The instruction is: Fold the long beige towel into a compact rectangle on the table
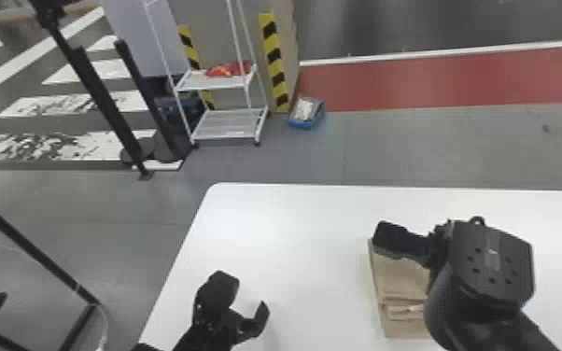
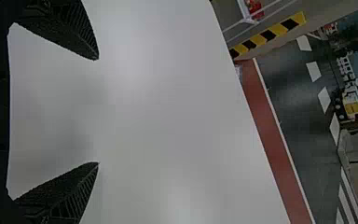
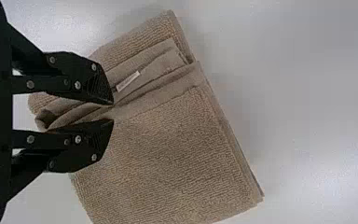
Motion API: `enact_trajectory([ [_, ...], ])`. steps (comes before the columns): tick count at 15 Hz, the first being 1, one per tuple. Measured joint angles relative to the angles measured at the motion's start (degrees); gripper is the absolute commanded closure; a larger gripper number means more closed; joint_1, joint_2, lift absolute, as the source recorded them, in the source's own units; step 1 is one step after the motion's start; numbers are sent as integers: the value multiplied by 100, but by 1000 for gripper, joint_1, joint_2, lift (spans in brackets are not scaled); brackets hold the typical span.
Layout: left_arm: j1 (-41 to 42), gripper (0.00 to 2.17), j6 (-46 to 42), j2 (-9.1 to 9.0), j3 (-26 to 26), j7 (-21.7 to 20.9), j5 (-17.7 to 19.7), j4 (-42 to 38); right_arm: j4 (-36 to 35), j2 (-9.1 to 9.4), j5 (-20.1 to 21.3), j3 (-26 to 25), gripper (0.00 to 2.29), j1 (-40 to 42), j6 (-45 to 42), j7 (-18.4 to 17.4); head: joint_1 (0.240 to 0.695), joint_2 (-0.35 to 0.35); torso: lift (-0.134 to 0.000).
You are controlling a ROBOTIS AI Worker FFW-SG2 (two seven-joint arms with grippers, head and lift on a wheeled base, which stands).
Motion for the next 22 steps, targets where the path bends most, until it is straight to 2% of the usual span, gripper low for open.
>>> enact_trajectory([
  [1,5,63,-3,0,-1,1,0,0,-17,0,-5,-6,1153,20,3,0,695,264,0],
  [3,19,63,-30,0,-2,9,0,-1,-91,0,-12,-23,1382,81,-49,0,695,268,0],
  [5,34,63,-77,-3,-2,9,0,8,-228,0,-28,-72,1372,155,-85,-57,695,270,0],
  [6,41,63,-91,-6,-2,9,0,13,-303,0,-39,-91,998,193,-79,-72,695,271,0],
  [7,49,63,-108,-7,-2,9,0,14,-426,0,-46,-115,485,258,-59,-92,695,272,0],
  [8,61,63,-128,-6,-2,9,5,13,-604,0,-51,-144,208,355,-58,-78,695,277,0],
  [11,88,63,-160,-1,13,9,16,5,-905,0,23,-122,208,522,-131,103,695,298,0],
  [14,129,63,-189,0,21,9,18,-5,-876,0,284,39,208,526,-145,115,695,300,0],
  [19,177,63,-229,3,47,9,18,-29,-390,0,765,217,208,362,-153,176,695,280,0],
  [22,208,66,-268,2,64,10,18,-36,-88,0,917,247,211,235,-190,180,695,264,0],
])
